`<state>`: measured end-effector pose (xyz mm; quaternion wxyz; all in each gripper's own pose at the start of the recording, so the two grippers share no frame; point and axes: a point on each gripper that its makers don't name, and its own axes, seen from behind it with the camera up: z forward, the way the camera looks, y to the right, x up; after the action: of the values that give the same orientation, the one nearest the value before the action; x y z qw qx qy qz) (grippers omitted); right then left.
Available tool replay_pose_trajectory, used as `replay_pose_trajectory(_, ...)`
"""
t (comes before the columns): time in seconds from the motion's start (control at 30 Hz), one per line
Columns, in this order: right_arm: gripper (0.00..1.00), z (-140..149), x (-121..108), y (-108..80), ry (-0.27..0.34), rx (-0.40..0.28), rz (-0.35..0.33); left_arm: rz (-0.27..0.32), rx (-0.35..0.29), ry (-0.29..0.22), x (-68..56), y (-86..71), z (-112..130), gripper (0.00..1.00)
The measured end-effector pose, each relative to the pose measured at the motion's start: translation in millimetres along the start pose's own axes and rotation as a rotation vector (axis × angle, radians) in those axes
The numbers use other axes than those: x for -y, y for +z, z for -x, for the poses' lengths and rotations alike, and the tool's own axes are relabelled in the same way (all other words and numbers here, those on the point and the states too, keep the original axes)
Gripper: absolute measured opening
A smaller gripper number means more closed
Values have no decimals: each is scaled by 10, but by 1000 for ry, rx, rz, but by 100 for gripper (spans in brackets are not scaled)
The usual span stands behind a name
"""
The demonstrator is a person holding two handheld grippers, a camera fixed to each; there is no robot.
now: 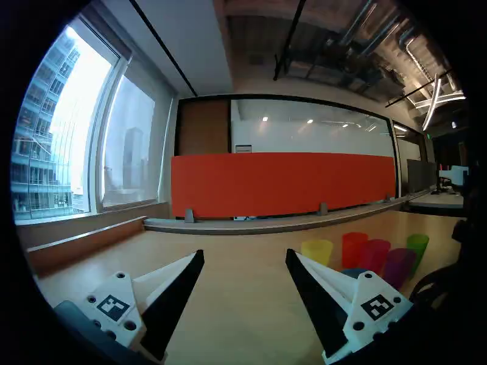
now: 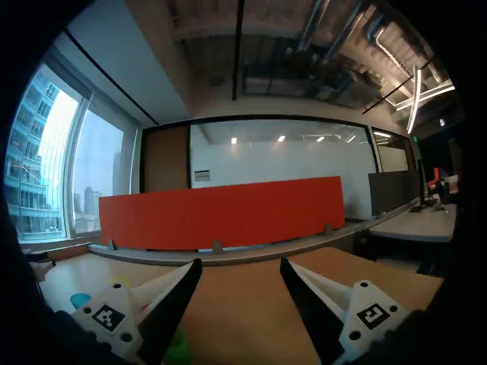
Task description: Pour water
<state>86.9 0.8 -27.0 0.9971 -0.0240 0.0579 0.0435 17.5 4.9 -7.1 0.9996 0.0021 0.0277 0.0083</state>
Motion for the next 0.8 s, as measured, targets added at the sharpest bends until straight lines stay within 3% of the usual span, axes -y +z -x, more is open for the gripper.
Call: replay_pose_trajectory(0.8,99,-6,0,-11,12,4,-4,-1,52,-19,53,47,154,100)
